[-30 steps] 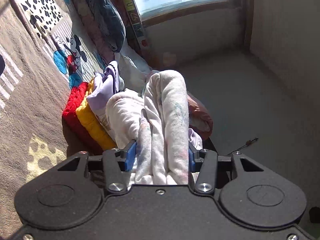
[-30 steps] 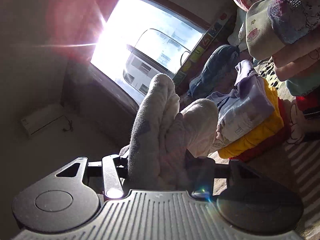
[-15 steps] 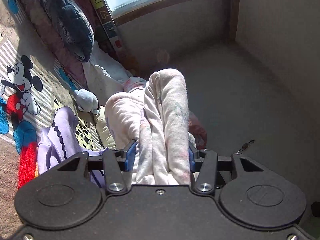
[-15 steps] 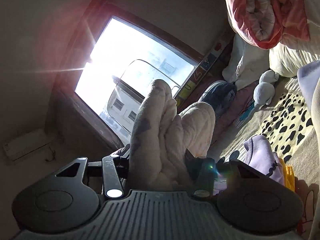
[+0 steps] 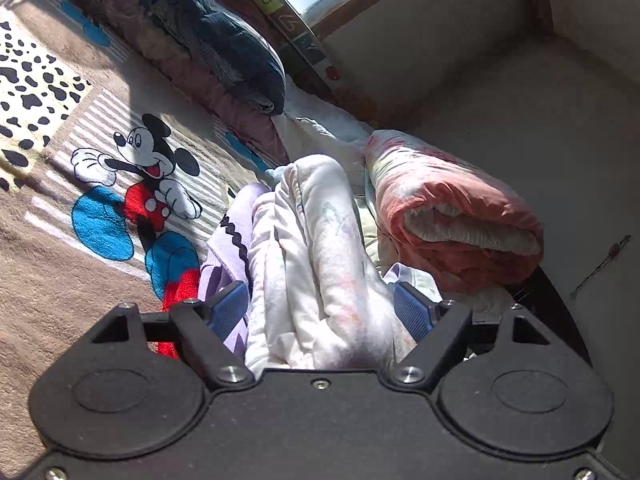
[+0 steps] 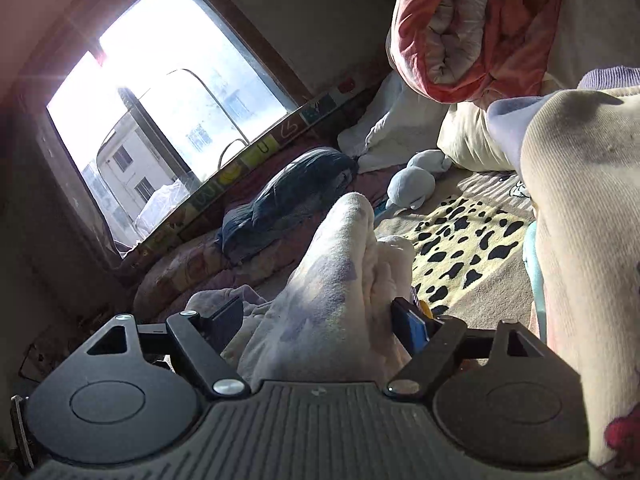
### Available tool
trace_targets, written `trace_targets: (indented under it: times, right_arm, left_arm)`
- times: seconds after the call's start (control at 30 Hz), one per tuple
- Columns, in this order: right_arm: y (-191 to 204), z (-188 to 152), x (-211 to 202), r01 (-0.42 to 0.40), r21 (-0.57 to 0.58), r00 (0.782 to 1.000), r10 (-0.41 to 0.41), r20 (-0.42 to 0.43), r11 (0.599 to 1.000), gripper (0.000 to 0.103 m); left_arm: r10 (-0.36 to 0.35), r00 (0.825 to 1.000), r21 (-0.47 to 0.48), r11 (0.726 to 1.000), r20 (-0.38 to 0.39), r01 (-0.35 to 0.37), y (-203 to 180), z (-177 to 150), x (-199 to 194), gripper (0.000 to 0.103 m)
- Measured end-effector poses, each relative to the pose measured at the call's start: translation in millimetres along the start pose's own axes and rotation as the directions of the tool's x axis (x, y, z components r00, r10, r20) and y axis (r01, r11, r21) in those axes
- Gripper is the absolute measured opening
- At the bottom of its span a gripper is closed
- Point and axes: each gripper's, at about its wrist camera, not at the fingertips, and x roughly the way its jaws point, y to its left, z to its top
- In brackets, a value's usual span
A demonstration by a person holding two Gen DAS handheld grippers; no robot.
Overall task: Fold clothes
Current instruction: 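Lower the bundle onto the purple-yellow-red clothes stack and open both grippers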
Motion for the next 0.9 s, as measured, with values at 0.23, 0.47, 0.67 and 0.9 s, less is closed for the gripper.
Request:
trace_targets:
  times: [0.23, 0.47, 0.67, 0.9]
  right_arm:
    - [15, 9, -50, -0.029, -0.054, 0.999, 0.03, 0.012, 0.998, 0.098]
    - [50, -6, -91, -0.106, -0.129, 0.992, 0.095, -0.089, 0.986, 0.102]
    - [69, -19, -128, -0.065, -0.21, 0.986, 0.03, -0.164, 0.976, 0.102]
    - [72, -23, -171, 0.027, -0.245, 0.979, -0.076, -0.191, 0.969, 0.103]
  left_arm:
    - [0.082, 0.995, 0.168, 0.982, 0.059, -0.091, -46, -18, -54, 0.1]
    - [0.235, 0.972, 0.267, 0.936, 0.012, -0.23, -83, -51, -86, 0.103]
    - [0.392, 0.917, 0.407, 0.827, 0.074, -0.387, -121, -77, -111, 0.103]
    - [0.52, 0.837, 0.522, 0.673, 0.17, -0.524, -160, -103, -124, 0.103]
